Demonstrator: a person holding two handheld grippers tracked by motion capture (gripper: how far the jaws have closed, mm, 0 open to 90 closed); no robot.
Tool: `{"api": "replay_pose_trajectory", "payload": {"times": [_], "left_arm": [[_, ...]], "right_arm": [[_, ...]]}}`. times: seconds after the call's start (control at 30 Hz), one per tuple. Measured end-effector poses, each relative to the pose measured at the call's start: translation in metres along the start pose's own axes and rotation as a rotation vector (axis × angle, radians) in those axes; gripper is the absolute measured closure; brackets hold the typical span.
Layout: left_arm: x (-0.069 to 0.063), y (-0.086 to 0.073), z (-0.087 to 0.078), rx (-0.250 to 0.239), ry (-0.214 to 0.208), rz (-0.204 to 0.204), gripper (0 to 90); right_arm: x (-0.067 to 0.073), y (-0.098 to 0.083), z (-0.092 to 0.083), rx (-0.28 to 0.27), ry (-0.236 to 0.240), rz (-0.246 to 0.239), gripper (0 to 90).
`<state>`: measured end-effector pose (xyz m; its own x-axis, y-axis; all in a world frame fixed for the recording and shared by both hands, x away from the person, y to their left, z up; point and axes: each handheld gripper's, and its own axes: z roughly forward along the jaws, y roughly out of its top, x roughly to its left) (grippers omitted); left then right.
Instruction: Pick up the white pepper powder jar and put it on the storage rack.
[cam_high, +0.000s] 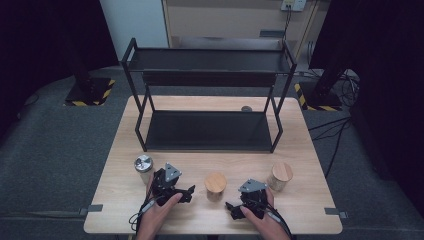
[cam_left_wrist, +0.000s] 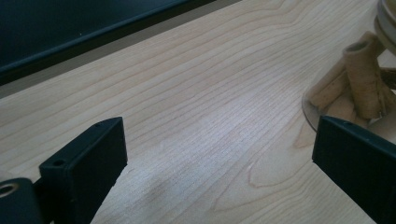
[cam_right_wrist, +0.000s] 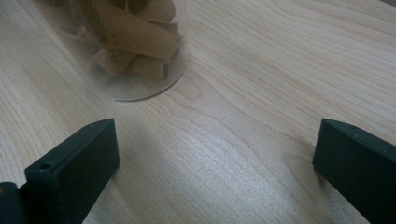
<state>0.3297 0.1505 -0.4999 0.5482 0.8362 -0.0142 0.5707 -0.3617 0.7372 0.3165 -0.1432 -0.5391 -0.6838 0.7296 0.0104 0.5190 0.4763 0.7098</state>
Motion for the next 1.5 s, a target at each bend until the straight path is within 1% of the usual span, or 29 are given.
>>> {"api": "replay_pose_trajectory", "payload": {"times": [0.2, 0.4, 0.53, 0.67, 0.8, 0.97, 1.2, 1.37, 1.5], "left_arm": [[0.001, 0.006, -0.006, -0.013, 0.001, 0.005, 2.1], [0.004, 0.014, -0.011, -0.015, 0.001, 0.013, 2.1], [0.006, 0.018, -0.015, -0.024, -0.001, 0.01, 2.1], [0.007, 0.023, -0.02, -0.037, -0.007, 0.016, 2.0], [0.009, 0.028, -0.023, -0.038, -0.01, 0.022, 2.0], [0.012, 0.034, -0.026, -0.048, -0.012, 0.018, 2.0], [0.019, 0.044, -0.03, -0.066, -0.016, 0.024, 2.0], [0.023, 0.051, -0.031, -0.058, -0.014, 0.038, 2.0], [0.026, 0.055, -0.031, -0.06, -0.012, 0.037, 2.0]], "right_arm": [[0.0, 0.0, 0.0, 0.0, 0.0, 0.0, 0.3], [0.0, 0.0, 0.0, 0.0, 0.0, 0.0, 0.4], [0.0, 0.0, 0.0, 0.0, 0.0, 0.0, 0.4], [0.0, 0.0, 0.0, 0.0, 0.0, 0.0, 0.3], [0.0, 0.0, 0.0, 0.0, 0.0, 0.0, 0.3], [0.0, 0.0, 0.0, 0.0, 0.0, 0.0, 0.3], [0.0, 0.0, 0.0, 0.0, 0.0, 0.0, 0.4], [0.0, 0.0, 0.0, 0.0, 0.0, 0.0, 0.3], [0.0, 0.0, 0.0, 0.0, 0.0, 0.0, 0.4]]}}
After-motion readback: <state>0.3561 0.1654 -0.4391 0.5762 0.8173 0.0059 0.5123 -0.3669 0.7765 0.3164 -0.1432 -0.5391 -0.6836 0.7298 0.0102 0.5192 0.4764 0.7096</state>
